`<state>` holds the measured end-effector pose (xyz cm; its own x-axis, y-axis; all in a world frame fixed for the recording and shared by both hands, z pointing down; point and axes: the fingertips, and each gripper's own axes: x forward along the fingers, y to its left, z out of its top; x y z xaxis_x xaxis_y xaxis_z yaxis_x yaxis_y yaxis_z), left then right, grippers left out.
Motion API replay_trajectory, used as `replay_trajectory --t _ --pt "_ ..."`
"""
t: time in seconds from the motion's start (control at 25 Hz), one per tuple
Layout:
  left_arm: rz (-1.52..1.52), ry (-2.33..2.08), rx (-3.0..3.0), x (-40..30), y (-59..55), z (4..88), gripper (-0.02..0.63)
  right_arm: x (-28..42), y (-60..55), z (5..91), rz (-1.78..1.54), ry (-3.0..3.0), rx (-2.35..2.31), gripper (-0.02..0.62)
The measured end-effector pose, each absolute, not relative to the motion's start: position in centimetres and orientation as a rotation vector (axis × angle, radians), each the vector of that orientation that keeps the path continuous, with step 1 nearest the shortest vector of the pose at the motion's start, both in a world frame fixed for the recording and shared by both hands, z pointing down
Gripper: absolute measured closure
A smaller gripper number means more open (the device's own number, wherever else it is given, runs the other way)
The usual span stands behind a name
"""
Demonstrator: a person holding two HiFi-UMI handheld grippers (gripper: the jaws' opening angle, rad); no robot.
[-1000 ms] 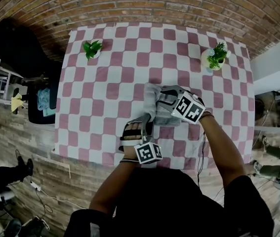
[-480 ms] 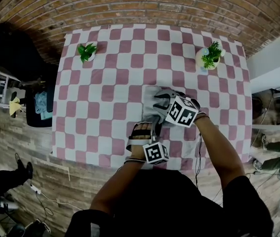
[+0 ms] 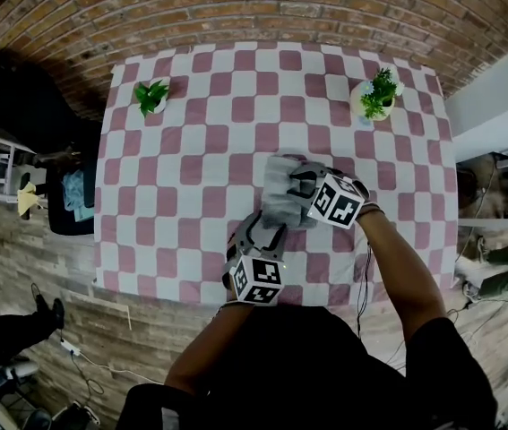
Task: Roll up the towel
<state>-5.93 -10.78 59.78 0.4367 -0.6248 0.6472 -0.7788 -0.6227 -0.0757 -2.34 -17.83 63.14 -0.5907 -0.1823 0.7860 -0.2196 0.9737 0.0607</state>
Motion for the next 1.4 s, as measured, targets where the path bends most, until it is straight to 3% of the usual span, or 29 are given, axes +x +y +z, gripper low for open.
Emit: replay_trajectory --t 0.28,0.48,0.6,0.72,0.84,0.92,1.12,1.4 --pt "0.597 -1.086 2.165 -6.8 -12.5 62.9 0.259 -1.3 -17.5 63.8 0.053 -2.203 0.301 0.449" --pt "0.191 -1.009 1.856 -7.0 -13.0 62.8 0.253 -1.0 -17.3 64.2 0.052 -2.205 0.308 0.449" --pt "0.109 -1.007 1.759 -7.7 -13.4 63.6 0.249 -0.9 -17.3 64.2 0.056 -2.206 0.306 0.449" --pt "0.143 -0.962 1.732 -7.0 -13.0 64.8 0.281 -0.7 -17.3 64.3 0.06 -2.21 0.314 0.449" --pt "0.167 -0.942 1.753 -5.9 -12.9 65.0 0.41 -0.5 -17.2 64.2 0.056 -2.209 0.328 0.449" --pt "0.245 -0.99 1.816 -5.7 -13.0 64.7 0.451 -0.3 -17.0 64.1 0.039 -2.198 0.334 0.449" --pt "0.659 -1.135 2.162 -3.8 -12.9 62.5 0.465 1.1 -16.0 64.4 -0.026 -2.138 0.331 0.448" --pt "1.0 -1.091 2.6 2.4 -11.3 59.4 0.408 6.1 -14.7 64.5 0.11 -2.118 0.42 0.435"
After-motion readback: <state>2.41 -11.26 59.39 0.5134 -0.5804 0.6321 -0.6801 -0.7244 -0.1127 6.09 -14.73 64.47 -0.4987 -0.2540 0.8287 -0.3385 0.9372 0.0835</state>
